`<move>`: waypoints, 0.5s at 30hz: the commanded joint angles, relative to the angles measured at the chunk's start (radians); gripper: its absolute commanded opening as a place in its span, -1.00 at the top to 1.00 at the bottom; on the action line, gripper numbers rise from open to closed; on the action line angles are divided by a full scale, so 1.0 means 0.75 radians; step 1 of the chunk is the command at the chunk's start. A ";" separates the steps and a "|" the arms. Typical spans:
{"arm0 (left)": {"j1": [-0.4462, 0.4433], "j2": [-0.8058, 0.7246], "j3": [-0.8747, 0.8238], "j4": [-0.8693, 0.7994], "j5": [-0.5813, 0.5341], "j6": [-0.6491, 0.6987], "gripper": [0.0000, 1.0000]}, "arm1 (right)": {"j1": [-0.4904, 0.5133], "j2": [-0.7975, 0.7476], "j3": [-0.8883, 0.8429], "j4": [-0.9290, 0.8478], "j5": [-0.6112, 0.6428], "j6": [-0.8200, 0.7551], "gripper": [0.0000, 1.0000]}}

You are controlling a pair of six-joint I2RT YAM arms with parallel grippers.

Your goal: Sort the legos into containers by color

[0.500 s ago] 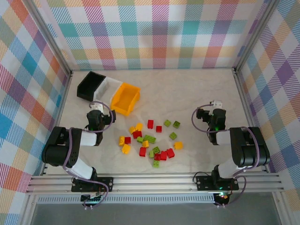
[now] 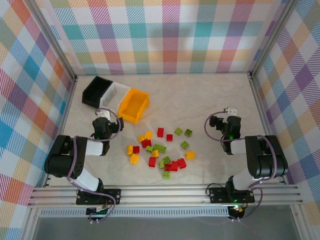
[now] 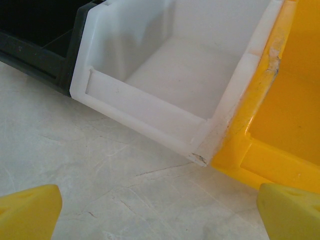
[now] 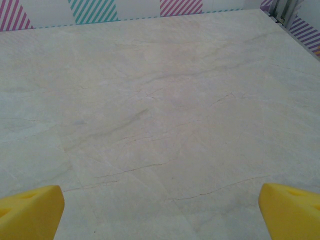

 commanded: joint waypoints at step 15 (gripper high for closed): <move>0.016 -0.095 0.093 -0.203 0.096 0.057 -1.00 | -0.006 -0.064 0.075 -0.115 -0.099 -0.015 -0.99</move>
